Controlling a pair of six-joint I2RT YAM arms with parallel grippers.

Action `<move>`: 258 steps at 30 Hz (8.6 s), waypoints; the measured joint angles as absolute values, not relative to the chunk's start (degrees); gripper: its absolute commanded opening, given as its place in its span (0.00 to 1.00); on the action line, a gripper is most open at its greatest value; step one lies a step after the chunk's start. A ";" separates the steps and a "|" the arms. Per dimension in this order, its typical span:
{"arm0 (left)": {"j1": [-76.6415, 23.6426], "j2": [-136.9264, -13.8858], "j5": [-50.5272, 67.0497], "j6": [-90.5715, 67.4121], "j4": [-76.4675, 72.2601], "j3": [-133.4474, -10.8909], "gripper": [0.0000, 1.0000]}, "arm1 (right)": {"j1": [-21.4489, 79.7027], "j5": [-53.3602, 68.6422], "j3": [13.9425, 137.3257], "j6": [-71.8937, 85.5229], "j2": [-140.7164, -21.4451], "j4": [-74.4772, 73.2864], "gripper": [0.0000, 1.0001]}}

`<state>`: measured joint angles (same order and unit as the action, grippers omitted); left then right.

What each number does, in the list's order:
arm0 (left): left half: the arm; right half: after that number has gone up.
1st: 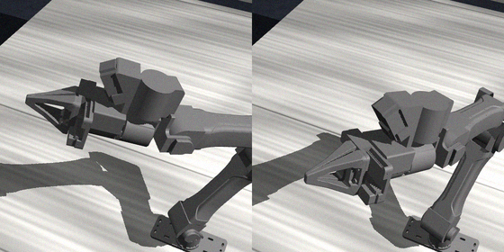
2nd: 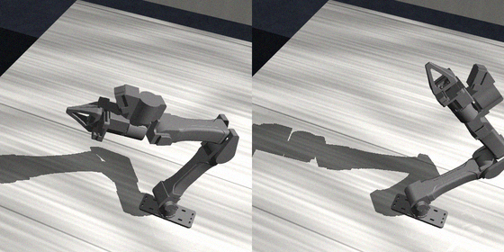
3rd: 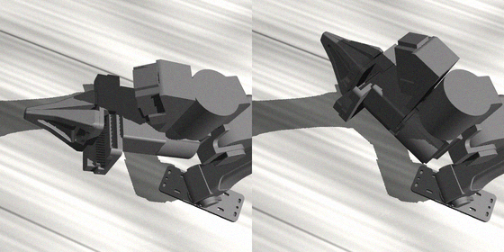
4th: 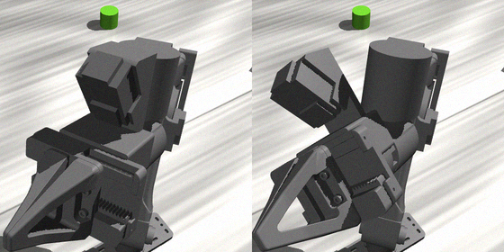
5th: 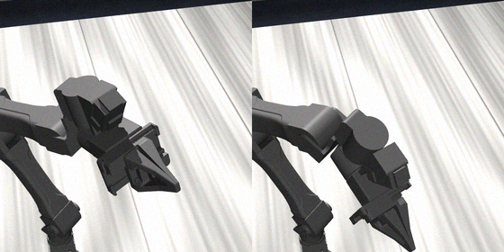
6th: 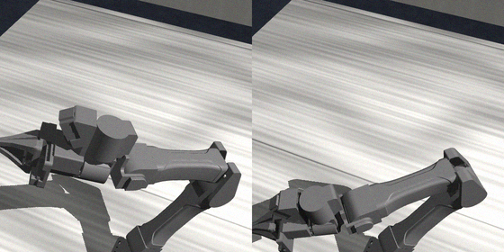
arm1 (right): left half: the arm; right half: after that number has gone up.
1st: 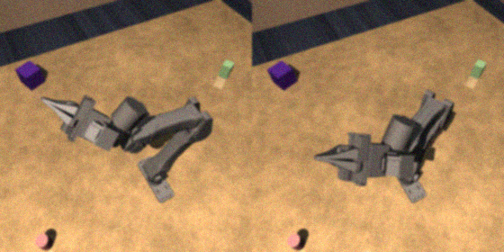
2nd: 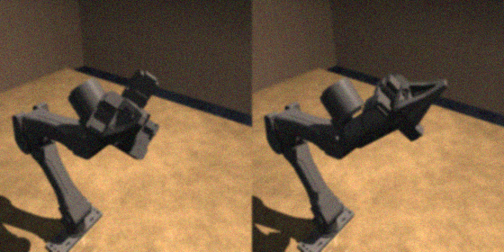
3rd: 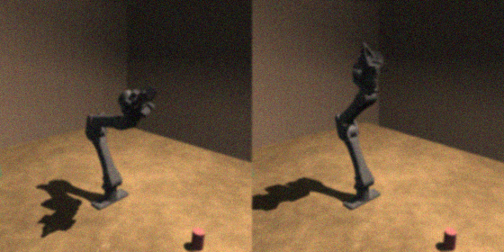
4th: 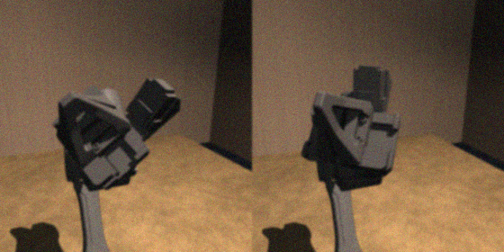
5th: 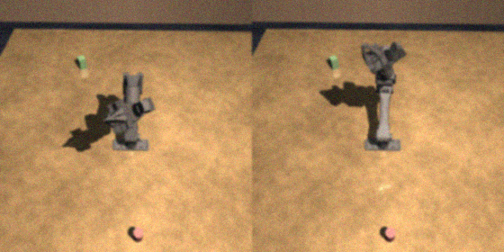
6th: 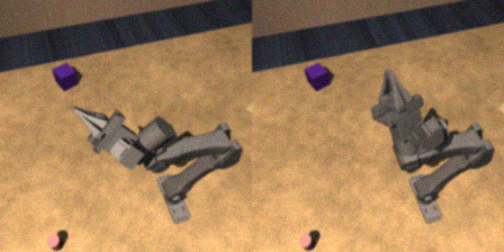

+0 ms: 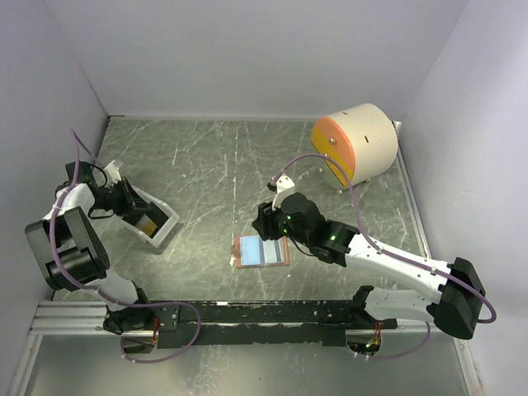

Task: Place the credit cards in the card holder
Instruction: Pick up the credit card from the storage box, then insert the credit card into the card holder.

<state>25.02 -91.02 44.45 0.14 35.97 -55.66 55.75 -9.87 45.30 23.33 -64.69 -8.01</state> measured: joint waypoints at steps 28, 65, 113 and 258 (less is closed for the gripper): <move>-2.81 -75.46 35.42 -0.45 41.82 -67.16 0.07 | 55.75 -7.55 48.10 29.87 -62.46 -12.71 0.44; -21.56 -75.05 67.44 -6.39 22.17 -51.77 0.44 | 53.78 11.29 43.40 35.33 -66.78 2.17 0.00; -43.11 -87.59 14.31 -31.97 0.82 -38.06 0.15 | 33.26 19.79 27.35 43.68 -76.51 11.27 0.00; -45.98 -72.82 5.61 -41.80 4.62 -30.06 0.31 | 47.77 4.82 36.51 45.45 -75.83 -6.04 0.62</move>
